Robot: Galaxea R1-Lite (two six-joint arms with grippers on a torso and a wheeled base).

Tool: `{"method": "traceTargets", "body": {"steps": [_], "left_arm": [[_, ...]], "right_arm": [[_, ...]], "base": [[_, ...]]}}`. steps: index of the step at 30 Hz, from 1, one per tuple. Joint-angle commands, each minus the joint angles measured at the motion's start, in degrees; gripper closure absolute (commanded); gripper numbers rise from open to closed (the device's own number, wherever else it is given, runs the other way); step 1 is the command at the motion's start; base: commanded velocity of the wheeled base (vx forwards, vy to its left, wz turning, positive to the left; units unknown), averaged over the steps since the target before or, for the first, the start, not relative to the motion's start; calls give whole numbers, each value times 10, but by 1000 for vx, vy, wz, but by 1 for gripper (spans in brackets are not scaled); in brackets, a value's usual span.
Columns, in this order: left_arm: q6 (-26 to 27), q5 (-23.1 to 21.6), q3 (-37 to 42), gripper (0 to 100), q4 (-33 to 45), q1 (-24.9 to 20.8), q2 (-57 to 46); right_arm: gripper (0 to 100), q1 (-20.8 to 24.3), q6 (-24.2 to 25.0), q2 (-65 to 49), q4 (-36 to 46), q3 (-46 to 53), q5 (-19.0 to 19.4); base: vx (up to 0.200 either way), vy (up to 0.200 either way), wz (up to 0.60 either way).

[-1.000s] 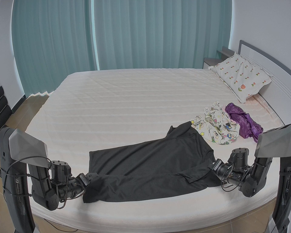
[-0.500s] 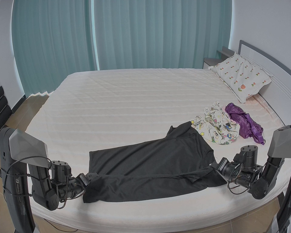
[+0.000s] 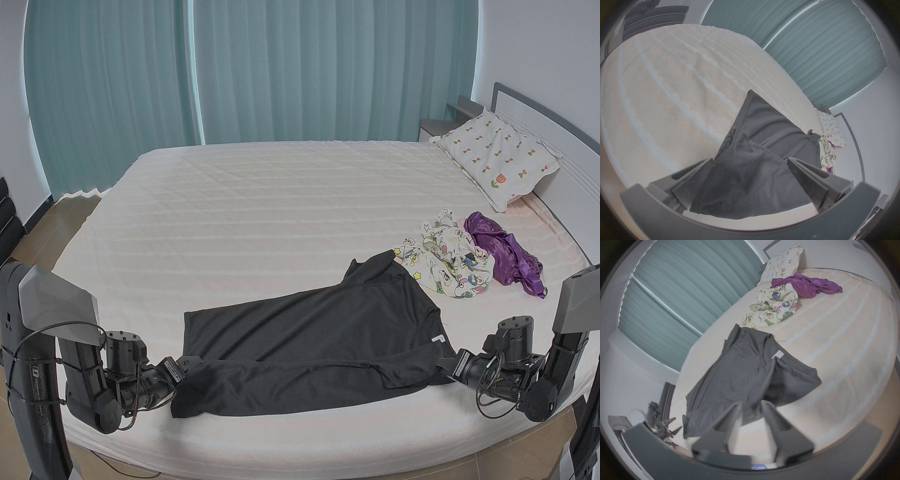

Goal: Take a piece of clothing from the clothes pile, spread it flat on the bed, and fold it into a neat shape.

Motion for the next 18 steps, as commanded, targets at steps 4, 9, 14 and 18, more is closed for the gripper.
{"method": "traceTargets", "body": {"steps": [4,9,14,18], "left_arm": [[-1,0,0,0,0,0,1],[-1,0,0,0,0,0,1],[-1,0,0,0,0,0,1],[0,0,0,0,0,0,1]], "right_arm": [[0,-19,-37,65,-11,8,-5],[0,-39,-33,80,-38,-8,2],[0,-70,-30,120,-55,-72,42],[0,-84,-27,150,-48,-113,92]], "base": [[0,0,0],[0,0,0],[0,0,0],[0,0,0]]}}
